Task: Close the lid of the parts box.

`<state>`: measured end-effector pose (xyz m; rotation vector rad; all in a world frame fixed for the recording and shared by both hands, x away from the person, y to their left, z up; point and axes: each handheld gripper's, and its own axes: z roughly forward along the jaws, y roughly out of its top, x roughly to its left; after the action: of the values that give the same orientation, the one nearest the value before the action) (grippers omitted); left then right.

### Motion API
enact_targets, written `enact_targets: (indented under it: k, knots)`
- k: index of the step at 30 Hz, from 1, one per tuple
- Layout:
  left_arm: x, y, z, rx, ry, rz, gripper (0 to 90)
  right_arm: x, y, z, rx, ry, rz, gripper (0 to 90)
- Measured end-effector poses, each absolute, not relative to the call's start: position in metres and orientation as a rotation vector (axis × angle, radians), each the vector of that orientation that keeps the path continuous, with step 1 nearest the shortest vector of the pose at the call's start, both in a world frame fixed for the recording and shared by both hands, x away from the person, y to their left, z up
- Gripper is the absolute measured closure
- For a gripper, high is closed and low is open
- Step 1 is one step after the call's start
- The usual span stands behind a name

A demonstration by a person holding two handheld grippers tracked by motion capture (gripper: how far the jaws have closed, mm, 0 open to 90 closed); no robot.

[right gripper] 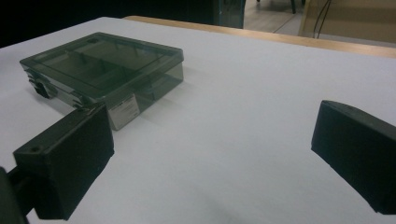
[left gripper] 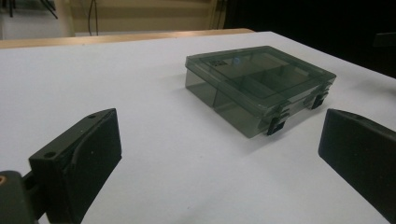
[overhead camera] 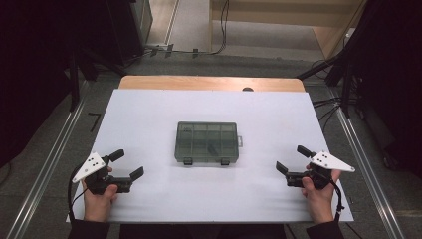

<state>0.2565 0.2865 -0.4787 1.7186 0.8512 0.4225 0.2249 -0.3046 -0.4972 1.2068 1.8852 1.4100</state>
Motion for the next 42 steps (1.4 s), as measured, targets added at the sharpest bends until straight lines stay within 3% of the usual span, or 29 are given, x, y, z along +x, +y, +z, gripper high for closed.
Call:
enact_targets:
  k: [32,42]
  knots:
    - [0.250,0.314,-0.489,1.735,0.906,0.501,0.2,0.188,-0.379,-0.514,1.366,1.728,1.379,0.0]
    - [0.247,0.318,-0.492,1.699,0.952,0.485,0.1,0.189,-0.373,-0.518,1.371,1.719,1.327,0.0]
